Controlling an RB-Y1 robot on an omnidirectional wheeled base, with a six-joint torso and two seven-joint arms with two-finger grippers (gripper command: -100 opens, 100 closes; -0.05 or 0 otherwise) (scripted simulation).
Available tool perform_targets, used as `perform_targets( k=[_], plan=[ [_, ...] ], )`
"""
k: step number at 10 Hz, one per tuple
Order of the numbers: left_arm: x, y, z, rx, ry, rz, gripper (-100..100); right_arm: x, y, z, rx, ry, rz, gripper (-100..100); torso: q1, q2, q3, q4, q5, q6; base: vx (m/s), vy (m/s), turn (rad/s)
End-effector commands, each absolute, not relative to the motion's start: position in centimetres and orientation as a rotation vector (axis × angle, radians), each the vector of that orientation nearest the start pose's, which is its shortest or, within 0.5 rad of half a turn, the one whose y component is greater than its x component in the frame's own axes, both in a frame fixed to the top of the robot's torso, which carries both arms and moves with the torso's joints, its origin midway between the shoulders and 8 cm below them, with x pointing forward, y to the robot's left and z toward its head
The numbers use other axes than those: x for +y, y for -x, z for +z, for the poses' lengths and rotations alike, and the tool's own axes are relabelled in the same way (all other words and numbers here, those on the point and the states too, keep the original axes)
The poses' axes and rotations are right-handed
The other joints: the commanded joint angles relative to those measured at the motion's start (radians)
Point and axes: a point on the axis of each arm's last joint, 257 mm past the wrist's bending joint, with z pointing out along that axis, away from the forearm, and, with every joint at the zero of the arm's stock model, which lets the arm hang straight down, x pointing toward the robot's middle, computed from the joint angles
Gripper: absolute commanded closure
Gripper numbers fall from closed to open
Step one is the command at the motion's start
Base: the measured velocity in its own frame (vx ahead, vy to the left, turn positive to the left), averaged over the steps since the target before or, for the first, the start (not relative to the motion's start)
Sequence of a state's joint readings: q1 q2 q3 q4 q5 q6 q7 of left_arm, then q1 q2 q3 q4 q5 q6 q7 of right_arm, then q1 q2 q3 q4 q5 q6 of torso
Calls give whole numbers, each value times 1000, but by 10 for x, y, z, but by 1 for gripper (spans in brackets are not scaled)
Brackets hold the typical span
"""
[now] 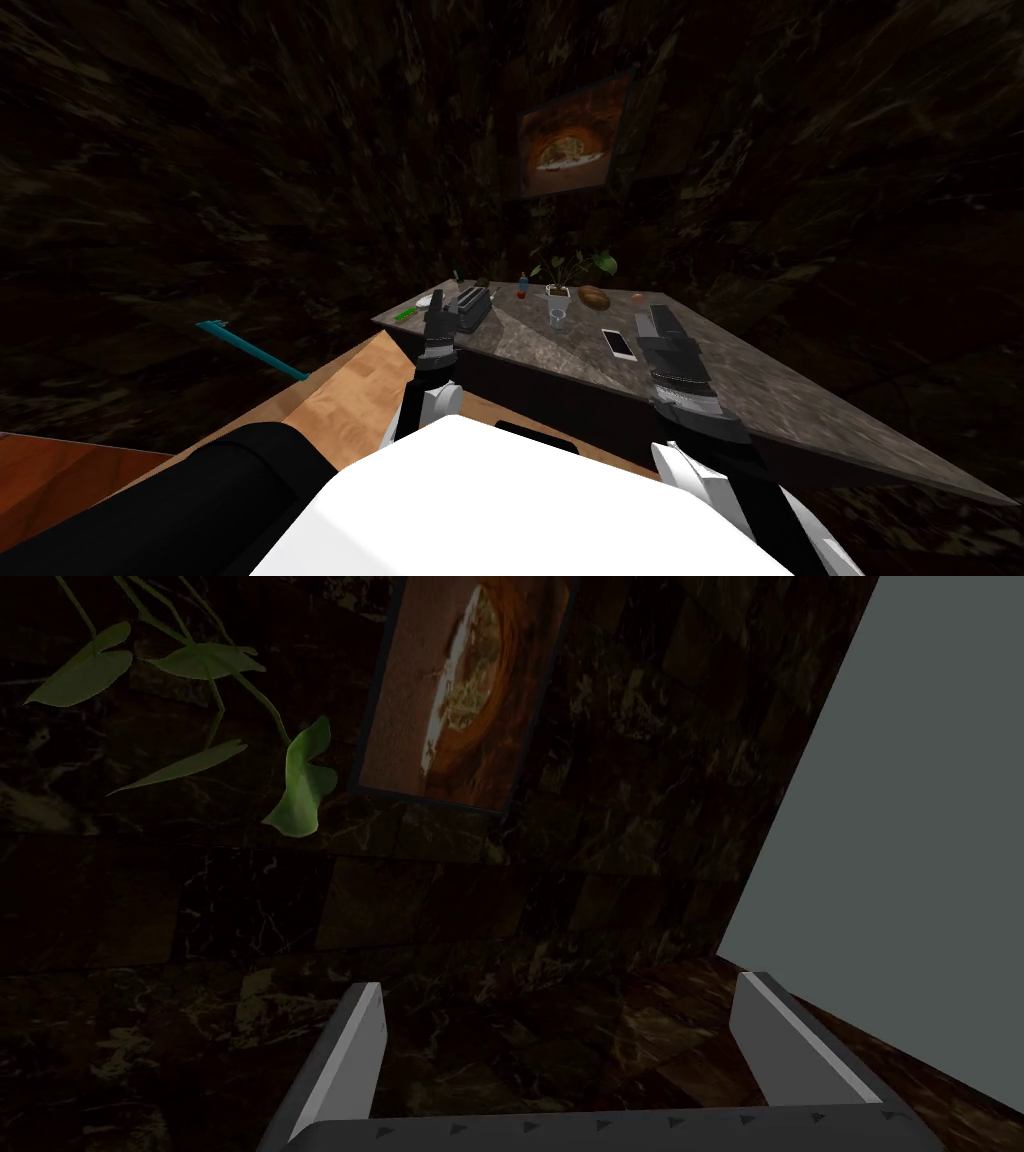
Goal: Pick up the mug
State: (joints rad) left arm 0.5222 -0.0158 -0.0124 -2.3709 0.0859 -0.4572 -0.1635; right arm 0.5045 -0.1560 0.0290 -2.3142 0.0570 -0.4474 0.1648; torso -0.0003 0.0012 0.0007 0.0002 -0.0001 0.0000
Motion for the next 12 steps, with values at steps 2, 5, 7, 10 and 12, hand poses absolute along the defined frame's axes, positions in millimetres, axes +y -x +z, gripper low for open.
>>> perform_targets(
  k=[2,5,7,10,12],
  plan=[
    [287,-330,50,571,642,-1216,0,-247,-354,7,895,-426,1116,-100,0,0,0,0,0,0,-20,-3,50],
    [287,-330,50,571,642,-1216,0,-248,-358,-18,1001,-391,1082,-100,0,0,0,0,0,0,-20,-4,38],
    [287,-330,50,571,641,-1216,0,-249,-360,-31,1059,-369,1062,-100,-1,1,0,0,0,0,-26,-6,56],
    [287,-330,50,571,642,-1216,0,-256,-362,-59,1168,-335,1016,-100,-1,0,0,0,0,0,-20,-5,48],
    [287,-330,50,571,642,-1216,0,-261,-362,-74,1227,-314,989,-100,0,0,0,0,0,0,-18,-1,55]
  ],
)
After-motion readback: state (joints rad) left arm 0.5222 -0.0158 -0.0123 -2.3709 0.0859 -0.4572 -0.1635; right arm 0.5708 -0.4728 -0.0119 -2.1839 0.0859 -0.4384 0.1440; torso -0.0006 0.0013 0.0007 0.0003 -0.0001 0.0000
